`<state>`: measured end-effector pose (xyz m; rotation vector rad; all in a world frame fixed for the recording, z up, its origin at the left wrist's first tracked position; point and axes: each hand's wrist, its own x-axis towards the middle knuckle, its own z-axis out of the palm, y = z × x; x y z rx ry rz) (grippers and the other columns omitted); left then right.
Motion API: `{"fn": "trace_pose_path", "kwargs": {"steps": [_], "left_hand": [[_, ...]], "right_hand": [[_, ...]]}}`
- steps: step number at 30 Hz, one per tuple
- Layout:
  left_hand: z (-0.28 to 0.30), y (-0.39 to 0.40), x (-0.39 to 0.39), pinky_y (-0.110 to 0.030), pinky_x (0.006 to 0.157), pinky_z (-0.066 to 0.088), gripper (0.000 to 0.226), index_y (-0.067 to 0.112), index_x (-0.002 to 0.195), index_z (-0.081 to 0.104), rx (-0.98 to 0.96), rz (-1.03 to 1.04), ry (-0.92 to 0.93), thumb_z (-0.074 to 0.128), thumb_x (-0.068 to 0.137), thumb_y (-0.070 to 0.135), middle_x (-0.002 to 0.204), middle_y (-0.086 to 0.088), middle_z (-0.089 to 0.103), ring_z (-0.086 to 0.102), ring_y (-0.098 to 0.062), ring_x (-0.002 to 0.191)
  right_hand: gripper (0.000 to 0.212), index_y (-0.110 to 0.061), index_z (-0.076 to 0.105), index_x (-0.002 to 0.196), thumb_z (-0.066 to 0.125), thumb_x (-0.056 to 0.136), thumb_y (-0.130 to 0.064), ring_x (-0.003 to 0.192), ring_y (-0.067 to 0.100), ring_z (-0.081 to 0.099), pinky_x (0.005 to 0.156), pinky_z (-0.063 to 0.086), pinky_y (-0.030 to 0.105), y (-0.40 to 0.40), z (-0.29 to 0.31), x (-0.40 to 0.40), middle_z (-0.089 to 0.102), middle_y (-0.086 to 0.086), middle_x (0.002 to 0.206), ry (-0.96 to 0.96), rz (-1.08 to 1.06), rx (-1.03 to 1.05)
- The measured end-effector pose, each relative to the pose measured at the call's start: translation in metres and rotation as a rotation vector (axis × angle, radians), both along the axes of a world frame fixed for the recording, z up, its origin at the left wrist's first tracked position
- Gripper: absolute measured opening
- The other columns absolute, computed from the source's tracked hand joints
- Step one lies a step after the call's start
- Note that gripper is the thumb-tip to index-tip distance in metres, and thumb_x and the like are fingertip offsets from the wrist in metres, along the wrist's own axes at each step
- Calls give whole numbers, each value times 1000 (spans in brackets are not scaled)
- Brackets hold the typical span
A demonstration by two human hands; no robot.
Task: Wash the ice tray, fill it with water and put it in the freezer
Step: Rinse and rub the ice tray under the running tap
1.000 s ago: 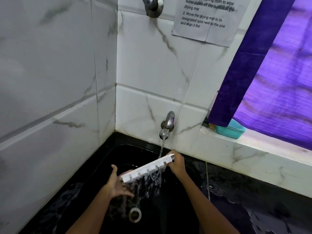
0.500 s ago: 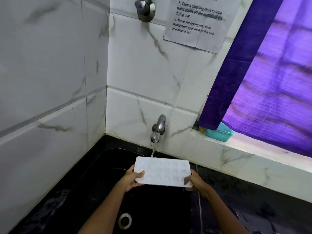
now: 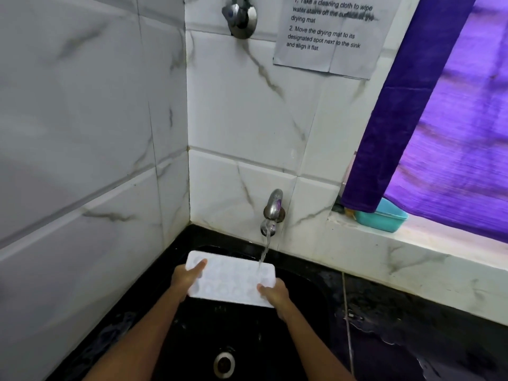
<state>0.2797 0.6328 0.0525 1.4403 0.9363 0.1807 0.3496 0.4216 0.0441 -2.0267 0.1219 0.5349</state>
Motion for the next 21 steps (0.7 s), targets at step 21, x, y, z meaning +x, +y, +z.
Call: {"fn": "trace_pose_path", "kwargs": {"steps": [21], "left_hand": [[21,-121,58,-31,97,45,51,1,129,52,273,-305,292,50,94,38,134,-16,56,54,-31,124]], "right_hand": [[33,-9,52,54,47,86,-2,57,22,57,62,47,34,10,64,39,57,10,66,-211,-95,84]]}}
